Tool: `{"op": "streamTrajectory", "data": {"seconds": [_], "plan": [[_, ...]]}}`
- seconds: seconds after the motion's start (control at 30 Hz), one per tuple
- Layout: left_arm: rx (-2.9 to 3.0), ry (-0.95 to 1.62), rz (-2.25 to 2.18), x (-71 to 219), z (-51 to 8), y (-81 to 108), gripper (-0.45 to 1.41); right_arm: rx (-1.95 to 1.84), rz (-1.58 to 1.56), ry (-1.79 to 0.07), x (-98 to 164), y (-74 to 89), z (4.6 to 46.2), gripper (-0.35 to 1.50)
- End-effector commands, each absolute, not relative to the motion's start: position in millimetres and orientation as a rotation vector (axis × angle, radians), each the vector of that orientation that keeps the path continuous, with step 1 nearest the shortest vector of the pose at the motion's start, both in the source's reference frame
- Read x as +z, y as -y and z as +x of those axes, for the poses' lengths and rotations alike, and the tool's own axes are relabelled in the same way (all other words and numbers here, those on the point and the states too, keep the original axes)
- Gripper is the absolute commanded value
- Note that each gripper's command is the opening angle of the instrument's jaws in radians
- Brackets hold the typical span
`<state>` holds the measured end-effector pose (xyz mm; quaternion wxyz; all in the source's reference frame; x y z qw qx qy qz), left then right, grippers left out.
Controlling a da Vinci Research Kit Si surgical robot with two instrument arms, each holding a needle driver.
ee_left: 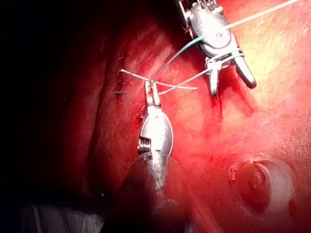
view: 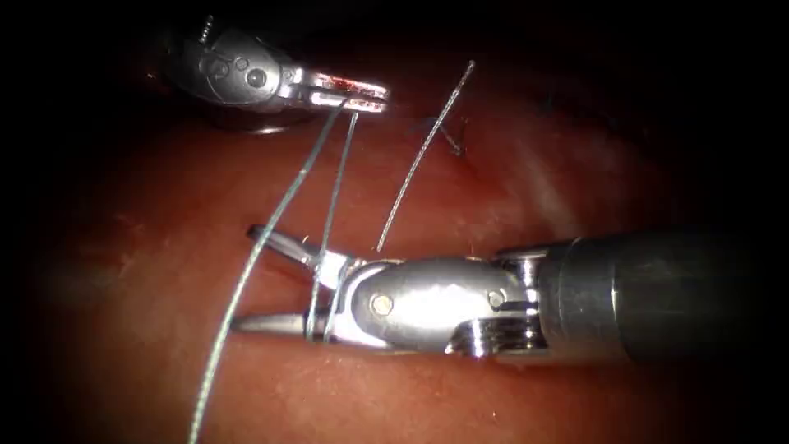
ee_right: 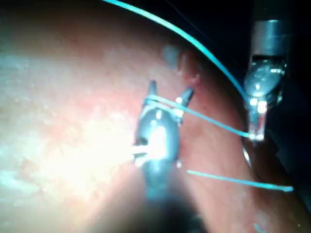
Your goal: Wound Closure
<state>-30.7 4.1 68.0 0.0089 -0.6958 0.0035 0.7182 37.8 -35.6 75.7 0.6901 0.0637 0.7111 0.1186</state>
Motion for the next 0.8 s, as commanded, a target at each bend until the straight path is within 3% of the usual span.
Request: {"op": "streamTrajectory", "data": {"seconds": [0.03, 0.8], "plan": [[2.247, -0.017, -2.181, 68.7, -31.2, -4.4, -0.45, 0.275, 0.146, -1.608, 76.2, 35.8, 38.6, 0.58], [2.219, 0.016, -2.253, 72.8, -28.1, 3.3, -0.45, 0.5, 0.037, -1.712, 75.5, 32.3, 34.3, 0.42]]}}
